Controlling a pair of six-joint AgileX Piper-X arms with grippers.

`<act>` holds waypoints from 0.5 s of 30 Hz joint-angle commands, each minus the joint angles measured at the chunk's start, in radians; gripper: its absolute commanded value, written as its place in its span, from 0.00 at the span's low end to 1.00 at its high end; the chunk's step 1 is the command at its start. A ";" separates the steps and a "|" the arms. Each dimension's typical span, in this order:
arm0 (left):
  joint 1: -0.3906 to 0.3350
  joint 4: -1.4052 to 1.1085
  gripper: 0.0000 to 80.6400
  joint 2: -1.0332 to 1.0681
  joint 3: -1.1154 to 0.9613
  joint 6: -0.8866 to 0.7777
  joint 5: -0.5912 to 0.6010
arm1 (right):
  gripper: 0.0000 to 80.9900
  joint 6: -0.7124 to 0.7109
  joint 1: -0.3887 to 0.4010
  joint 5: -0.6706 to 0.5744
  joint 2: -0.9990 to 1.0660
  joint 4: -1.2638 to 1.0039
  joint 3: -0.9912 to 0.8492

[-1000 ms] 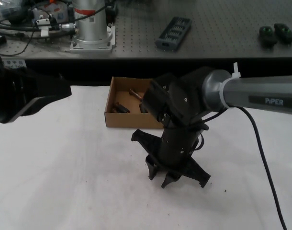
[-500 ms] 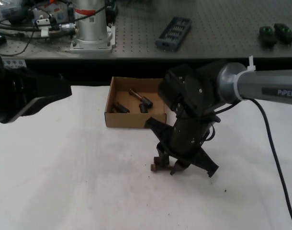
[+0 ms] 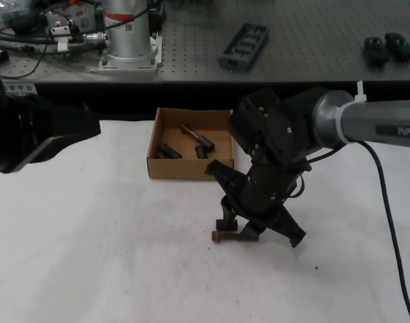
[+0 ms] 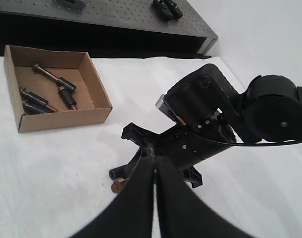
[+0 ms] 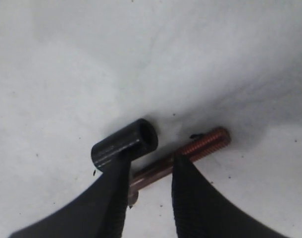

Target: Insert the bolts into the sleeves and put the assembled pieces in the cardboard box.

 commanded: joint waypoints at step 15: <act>0.004 -0.005 0.03 -0.011 -0.007 0.010 -0.004 | 0.30 -0.022 0.000 -0.026 -0.003 0.001 0.018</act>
